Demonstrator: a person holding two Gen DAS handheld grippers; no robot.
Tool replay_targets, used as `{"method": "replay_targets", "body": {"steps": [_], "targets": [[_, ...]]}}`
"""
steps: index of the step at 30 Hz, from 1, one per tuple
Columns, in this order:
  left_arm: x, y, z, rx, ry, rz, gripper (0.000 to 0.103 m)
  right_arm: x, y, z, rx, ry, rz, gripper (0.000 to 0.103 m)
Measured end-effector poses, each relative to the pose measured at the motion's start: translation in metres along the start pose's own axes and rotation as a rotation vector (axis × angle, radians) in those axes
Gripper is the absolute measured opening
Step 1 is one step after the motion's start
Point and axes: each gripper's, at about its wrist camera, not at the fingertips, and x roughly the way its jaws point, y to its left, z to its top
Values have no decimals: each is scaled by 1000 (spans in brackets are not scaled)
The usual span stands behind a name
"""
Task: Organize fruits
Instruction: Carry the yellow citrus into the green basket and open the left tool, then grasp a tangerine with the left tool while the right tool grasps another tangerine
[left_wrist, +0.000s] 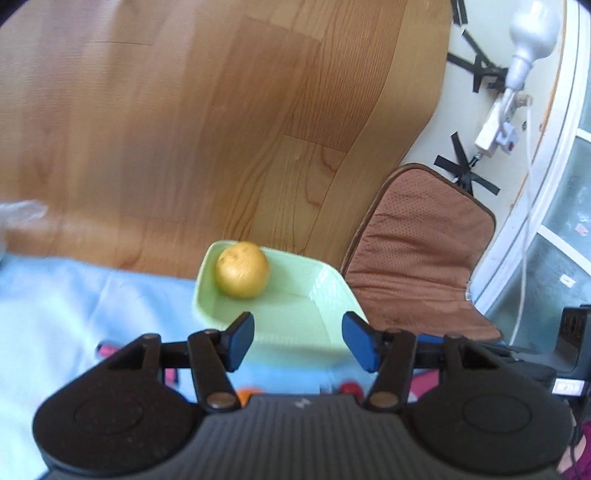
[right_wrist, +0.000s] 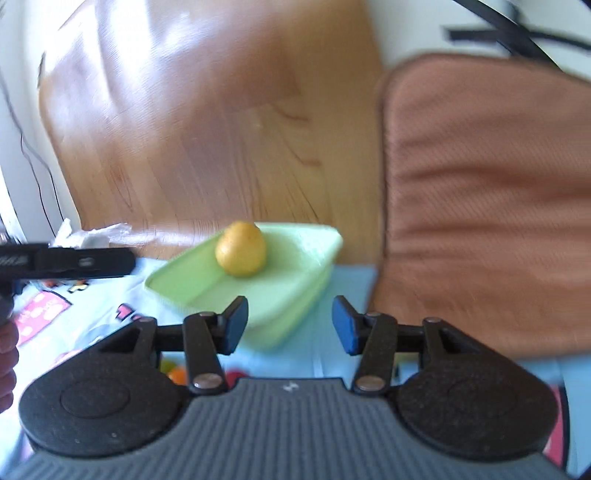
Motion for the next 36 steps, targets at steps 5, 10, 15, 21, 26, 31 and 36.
{"method": "replay_targets", "body": {"steps": [5, 10, 15, 21, 26, 31, 36], "targets": [[-49, -2, -32, 16, -30, 32, 55, -45, 8, -33, -10, 15, 75, 35], [-69, -3, -58, 5, -9, 66, 55, -61, 47, -68, -113, 40, 148, 36], [-60, 4, -70, 3, 40, 102, 61, -50, 82, -81, -273, 68, 116, 37], [-37, 8, -84, 4, 96, 111, 60, -30, 96, -85, -308, 94, 89, 44], [-30, 14, -86, -55, 105, 96, 37, -22, 96, -83, -287, 117, 91, 42], [-56, -1, -98, -23, 94, 77, 36, -36, 99, -89, -302, 113, 101, 41], [-84, -19, -120, 5, 117, 31, 37, -62, 101, -102, -311, 130, 141, 41]]}}
